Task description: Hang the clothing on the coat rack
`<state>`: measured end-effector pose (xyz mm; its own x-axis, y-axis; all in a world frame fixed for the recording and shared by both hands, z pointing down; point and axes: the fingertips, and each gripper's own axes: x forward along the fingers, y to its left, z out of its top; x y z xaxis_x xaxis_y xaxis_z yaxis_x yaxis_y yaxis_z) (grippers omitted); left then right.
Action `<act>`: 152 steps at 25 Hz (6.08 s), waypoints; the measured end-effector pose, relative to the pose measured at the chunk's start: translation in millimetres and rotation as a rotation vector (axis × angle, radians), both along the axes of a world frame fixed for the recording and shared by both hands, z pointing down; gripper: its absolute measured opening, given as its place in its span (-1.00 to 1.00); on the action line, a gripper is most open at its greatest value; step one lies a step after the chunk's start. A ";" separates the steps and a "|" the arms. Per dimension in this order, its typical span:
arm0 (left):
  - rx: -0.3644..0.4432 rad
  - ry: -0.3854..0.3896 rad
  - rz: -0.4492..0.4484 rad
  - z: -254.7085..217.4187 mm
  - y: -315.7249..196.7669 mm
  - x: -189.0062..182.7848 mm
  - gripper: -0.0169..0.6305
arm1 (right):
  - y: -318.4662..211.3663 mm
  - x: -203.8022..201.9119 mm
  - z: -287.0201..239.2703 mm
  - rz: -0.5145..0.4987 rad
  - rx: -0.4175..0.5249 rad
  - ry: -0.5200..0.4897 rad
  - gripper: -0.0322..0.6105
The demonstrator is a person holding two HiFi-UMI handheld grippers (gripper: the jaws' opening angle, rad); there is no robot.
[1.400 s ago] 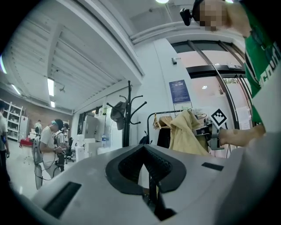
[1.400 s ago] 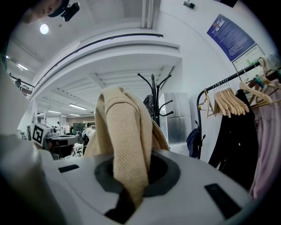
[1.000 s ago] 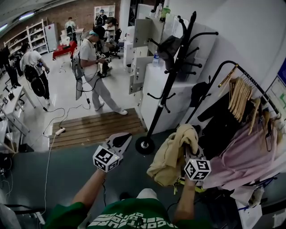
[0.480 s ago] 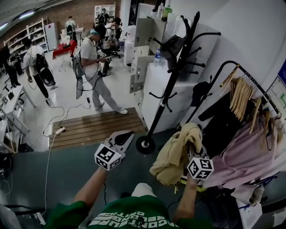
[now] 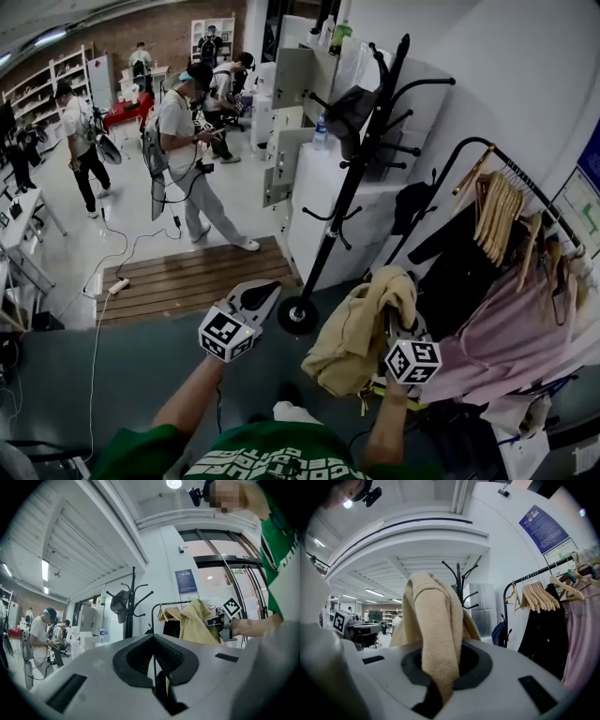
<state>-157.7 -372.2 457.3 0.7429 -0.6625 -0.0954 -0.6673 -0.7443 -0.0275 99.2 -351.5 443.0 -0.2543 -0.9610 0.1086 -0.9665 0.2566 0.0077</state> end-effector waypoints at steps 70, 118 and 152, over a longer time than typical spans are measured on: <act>0.053 -0.010 0.011 -42.1 -90.8 47.1 -0.93 | -142.6 34.3 -185.2 -0.037 0.283 0.038 -0.77; -0.021 -0.023 -0.099 -5.9 -173.1 31.9 -0.93 | -291.1 28.7 -135.6 -0.090 0.203 0.095 -0.77; -0.107 -0.007 -0.098 25.0 -47.1 -1.9 -0.93 | -117.5 24.2 -71.8 0.015 0.132 0.076 -0.46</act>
<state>-159.6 -419.3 482.3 0.6744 -0.7382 -0.0151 -0.7371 -0.6744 0.0438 123.4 -469.0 371.3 -0.2358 -0.9718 -0.0001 -0.9655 0.2343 0.1137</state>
